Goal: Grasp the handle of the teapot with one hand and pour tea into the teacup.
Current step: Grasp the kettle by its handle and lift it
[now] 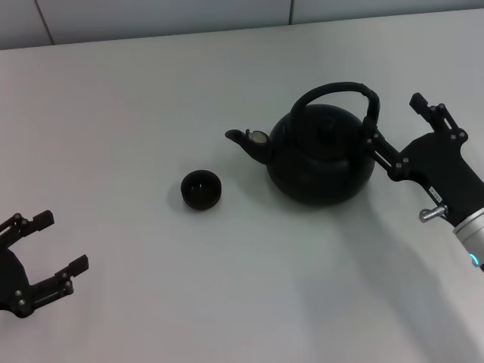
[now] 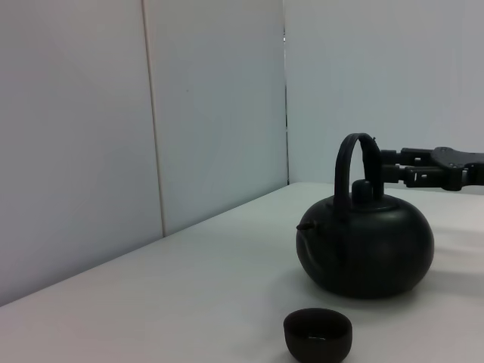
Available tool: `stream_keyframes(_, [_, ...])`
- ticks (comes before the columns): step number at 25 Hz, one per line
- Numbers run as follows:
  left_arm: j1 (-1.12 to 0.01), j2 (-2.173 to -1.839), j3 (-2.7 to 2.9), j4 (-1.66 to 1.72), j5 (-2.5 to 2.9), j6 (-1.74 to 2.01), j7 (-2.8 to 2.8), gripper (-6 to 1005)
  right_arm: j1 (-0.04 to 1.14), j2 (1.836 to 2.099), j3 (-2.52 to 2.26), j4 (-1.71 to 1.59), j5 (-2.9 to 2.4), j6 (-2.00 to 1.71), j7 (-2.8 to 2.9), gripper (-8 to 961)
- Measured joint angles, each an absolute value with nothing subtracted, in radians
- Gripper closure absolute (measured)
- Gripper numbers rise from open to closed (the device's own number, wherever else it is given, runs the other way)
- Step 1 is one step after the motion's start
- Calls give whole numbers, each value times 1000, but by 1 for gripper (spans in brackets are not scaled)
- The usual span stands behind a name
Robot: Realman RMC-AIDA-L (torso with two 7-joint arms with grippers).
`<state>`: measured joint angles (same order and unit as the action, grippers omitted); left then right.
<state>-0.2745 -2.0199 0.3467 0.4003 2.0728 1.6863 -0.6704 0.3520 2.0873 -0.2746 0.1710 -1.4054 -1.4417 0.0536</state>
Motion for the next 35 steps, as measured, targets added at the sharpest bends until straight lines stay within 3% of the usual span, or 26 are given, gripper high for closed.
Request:
stream_keyframes(30, [-277, -2027, 332, 399, 2069, 1686, -670, 166, 397, 2083, -247, 164, -1401, -1390, 61, 186])
stream_keyframes(35, [-277, -2029, 331, 400, 2069, 1686, -670, 166, 402, 2083, -247, 160, -1400, -1389, 89, 364])
